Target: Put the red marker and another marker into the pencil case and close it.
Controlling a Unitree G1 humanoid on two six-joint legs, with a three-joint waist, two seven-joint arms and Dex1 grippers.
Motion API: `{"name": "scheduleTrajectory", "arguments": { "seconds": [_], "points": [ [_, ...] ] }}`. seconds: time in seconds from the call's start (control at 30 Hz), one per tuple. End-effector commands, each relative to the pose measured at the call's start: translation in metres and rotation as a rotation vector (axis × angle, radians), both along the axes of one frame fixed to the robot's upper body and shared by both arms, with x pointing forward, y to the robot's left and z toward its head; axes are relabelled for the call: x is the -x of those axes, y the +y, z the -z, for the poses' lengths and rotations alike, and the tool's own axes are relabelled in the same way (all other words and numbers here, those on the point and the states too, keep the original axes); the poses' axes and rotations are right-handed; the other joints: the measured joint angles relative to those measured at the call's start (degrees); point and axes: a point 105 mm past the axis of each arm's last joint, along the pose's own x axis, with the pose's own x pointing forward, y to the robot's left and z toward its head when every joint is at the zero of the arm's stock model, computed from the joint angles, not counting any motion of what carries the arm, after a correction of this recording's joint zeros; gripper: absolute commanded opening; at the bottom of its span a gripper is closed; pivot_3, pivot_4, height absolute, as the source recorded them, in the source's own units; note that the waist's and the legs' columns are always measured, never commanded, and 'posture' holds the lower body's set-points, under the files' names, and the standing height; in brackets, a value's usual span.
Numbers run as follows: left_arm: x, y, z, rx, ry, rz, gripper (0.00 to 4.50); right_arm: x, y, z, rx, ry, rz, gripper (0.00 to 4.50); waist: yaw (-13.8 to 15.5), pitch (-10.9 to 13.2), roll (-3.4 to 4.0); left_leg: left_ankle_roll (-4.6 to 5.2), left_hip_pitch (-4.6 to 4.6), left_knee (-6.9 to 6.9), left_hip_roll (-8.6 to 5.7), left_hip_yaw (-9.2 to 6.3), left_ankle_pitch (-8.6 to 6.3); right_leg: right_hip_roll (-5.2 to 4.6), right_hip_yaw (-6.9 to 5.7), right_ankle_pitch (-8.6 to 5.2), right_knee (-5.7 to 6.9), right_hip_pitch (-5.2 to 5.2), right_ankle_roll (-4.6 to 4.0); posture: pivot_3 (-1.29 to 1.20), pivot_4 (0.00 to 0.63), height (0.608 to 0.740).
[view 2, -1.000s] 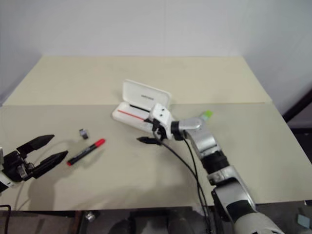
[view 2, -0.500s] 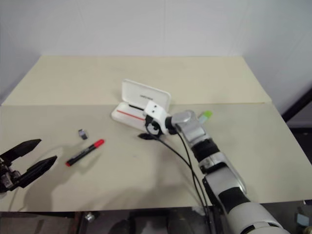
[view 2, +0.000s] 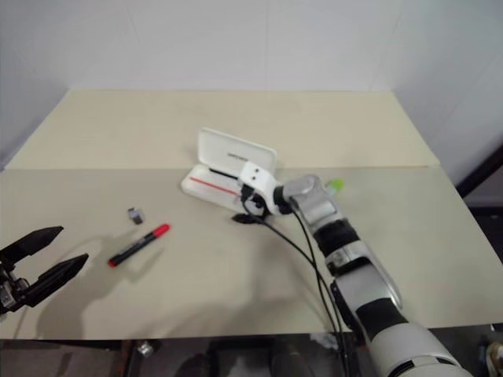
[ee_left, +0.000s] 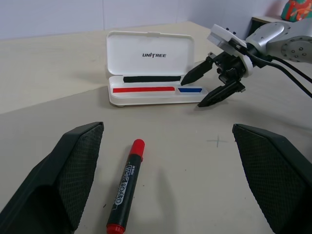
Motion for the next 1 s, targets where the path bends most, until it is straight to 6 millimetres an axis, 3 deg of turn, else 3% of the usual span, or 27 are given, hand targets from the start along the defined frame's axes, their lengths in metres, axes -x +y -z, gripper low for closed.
{"name": "scheduleTrajectory", "arguments": {
  "seconds": [0.03,0.33,0.6,0.97,1.0],
  "points": [
    [0.000,-0.003,-0.006,-0.023,-0.030,0.007,4.50,0.003,0.002,-0.011,0.003,-0.037,-0.030,4.47,0.0,0.0,0.00,0.00,0.00,0.00,0.00,0.00,0.00,0.00,0.00,0.00,0.00,0.00,0.00,0.00,0.150,0.740],
    [0.000,-0.003,-0.005,-0.023,-0.033,0.005,4.50,0.015,0.002,-0.016,-0.010,-0.025,-0.106,4.47,-0.1,0.0,0.00,0.00,0.00,-0.04,0.01,0.01,0.00,-0.01,0.01,0.00,-0.03,-0.01,0.00,0.00,0.150,0.740],
    [0.000,-0.005,-0.005,-0.021,-0.034,0.006,4.50,0.023,0.005,-0.005,0.021,0.006,-0.136,4.47,0.0,0.0,0.00,0.00,0.00,-0.04,0.00,0.01,0.00,-0.01,0.01,0.00,-0.03,0.00,0.00,0.00,0.150,0.740],
    [-0.002,-0.004,-0.008,-0.029,-0.042,0.005,4.50,0.006,0.014,0.005,0.067,-0.030,-0.081,4.47,-0.1,0.0,0.00,0.00,0.01,-0.03,0.00,0.02,0.00,0.00,0.01,-0.01,-0.03,0.00,0.00,0.00,0.150,0.740],
    [-0.001,-0.004,-0.008,-0.029,-0.043,0.005,4.50,0.004,0.015,0.006,0.074,-0.037,-0.075,4.30,-0.1,0.0,0.00,0.00,0.01,-0.03,0.00,0.02,0.00,0.00,0.01,0.00,-0.03,0.00,0.00,0.00,0.150,0.740]
  ]
}}
